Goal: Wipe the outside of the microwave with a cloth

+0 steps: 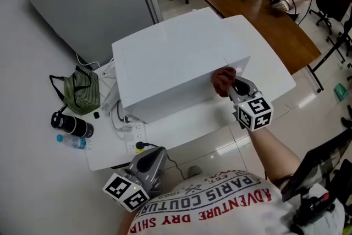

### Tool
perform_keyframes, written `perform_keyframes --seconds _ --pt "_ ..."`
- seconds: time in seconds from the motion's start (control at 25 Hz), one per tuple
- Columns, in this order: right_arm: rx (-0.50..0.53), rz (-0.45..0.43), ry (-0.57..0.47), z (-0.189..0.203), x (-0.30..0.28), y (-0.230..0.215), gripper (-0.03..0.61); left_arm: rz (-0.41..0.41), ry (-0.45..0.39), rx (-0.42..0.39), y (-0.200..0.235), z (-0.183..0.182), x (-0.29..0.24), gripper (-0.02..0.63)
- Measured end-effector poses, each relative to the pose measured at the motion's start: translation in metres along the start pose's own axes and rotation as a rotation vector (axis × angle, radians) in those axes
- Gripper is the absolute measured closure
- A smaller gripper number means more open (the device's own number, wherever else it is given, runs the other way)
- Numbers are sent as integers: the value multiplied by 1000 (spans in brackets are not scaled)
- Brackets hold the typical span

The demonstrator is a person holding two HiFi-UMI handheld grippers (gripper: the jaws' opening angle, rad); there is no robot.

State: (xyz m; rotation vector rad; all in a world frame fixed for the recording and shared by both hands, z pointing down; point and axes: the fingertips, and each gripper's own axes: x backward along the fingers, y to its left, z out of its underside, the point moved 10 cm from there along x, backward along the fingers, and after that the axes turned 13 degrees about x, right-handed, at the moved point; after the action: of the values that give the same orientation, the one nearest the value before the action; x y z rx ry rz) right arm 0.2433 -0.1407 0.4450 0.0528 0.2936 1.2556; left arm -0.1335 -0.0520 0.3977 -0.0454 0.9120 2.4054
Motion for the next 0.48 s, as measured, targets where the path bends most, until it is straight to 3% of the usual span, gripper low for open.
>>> perform_keyframes --seconds 0.2,0.36,0.48 --pt "41 -17 1 -1 5 2 534 11 8 5 -2 0 -3 607" --pt "74 -34 -60 -3 20 19 534 12 4 13 -1 3 0 607" --pt "140 -103 -108 -4 28 50 534 -7 -9 29 3 9 8 607"
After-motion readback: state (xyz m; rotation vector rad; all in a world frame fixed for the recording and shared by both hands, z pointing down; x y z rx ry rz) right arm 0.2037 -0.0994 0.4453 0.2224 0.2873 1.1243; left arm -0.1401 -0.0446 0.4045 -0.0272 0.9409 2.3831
